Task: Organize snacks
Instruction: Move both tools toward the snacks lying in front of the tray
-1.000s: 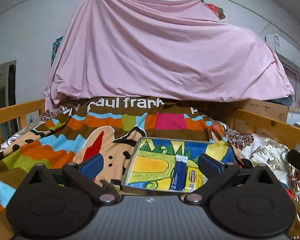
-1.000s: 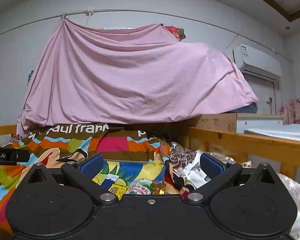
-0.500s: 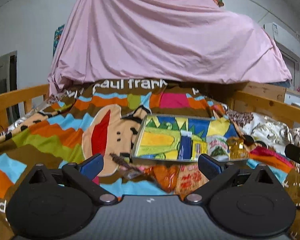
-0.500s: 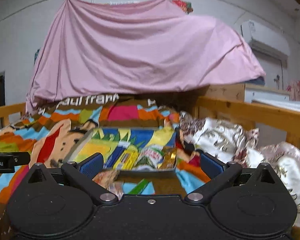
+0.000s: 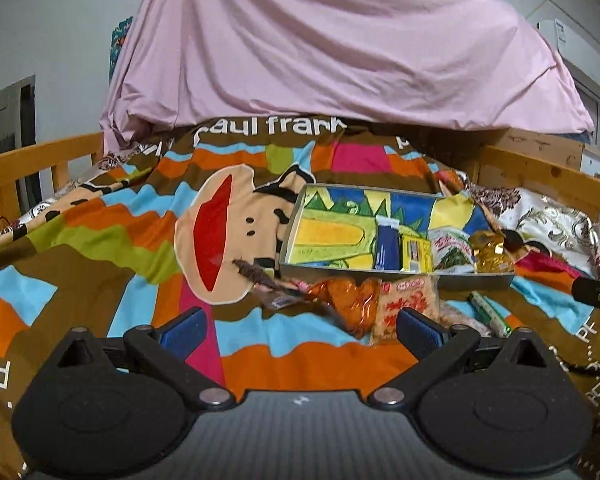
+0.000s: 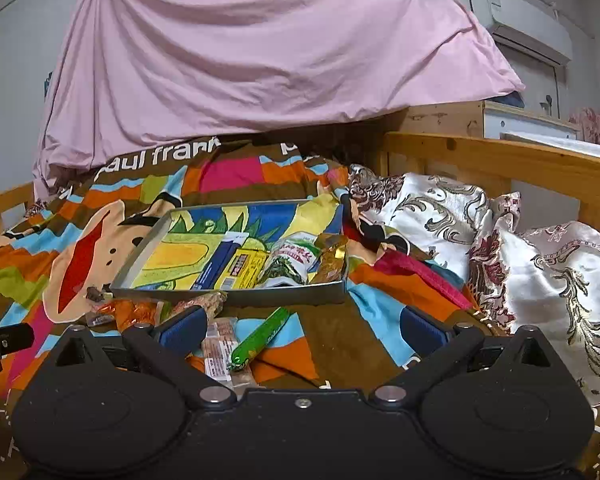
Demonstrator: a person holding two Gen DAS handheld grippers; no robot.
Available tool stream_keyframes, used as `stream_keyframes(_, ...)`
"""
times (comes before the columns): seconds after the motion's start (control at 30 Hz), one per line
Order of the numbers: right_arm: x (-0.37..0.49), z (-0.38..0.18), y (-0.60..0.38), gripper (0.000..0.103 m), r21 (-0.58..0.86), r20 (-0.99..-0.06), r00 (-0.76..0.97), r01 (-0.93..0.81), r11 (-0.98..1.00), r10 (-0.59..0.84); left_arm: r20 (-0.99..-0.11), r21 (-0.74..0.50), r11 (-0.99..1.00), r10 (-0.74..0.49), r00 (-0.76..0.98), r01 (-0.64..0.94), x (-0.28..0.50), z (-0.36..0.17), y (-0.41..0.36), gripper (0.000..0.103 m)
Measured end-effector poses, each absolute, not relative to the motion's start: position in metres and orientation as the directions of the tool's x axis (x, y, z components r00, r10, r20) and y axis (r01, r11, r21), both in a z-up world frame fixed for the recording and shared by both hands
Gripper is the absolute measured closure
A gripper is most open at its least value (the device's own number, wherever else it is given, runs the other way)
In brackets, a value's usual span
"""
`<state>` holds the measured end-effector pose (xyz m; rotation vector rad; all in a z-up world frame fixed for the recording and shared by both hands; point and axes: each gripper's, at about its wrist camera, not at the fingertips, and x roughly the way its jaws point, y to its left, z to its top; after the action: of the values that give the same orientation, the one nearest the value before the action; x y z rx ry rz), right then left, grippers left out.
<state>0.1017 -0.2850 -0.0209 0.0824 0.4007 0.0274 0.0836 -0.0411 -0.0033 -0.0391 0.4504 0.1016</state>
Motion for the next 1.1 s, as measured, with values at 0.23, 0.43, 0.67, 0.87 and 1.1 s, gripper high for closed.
stream_keyframes(0.23, 0.108, -0.025, -0.276, 0.001, 0.072, -0.439, 0.896, -0.042, 0.997, 0.070, -0.473, 0.001, 0.994, 0.095, 0.876, -0.107, 0.092, -0.014, -0.041, 0.000)
stream_keyframes(0.43, 0.121, -0.030, -0.272, 0.001, 0.071, -0.487, 0.868, -0.075, 0.995, 0.100, -0.498, 0.012, 0.996, 0.079, 0.863, -0.085, 0.107, -0.022, -0.048, 0.000)
stream_keyframes(0.67, 0.166, -0.036, -0.269, 0.001, -0.074, -0.459, 0.885, -0.129, 0.989, 0.081, -0.546, -0.023, 0.998, -0.056, 0.836, 0.052, 0.130, -0.029, -0.063, 0.000)
stream_keyframes(0.87, 0.218, -0.051, -0.286, 0.001, 0.068, -0.548, 0.820, -0.151, 0.986, 0.163, -0.573, -0.016, 0.988, -0.134, 0.808, 0.152, 0.138, -0.039, -0.085, 0.000)
stream_keyframes(1.1, 0.267, -0.073, -0.296, 0.001, 0.190, -0.635, 0.745, -0.101, 0.976, 0.201, -0.596, -0.063, 0.980, -0.189, 0.780, 0.190, 0.149, -0.046, -0.093, 0.000)
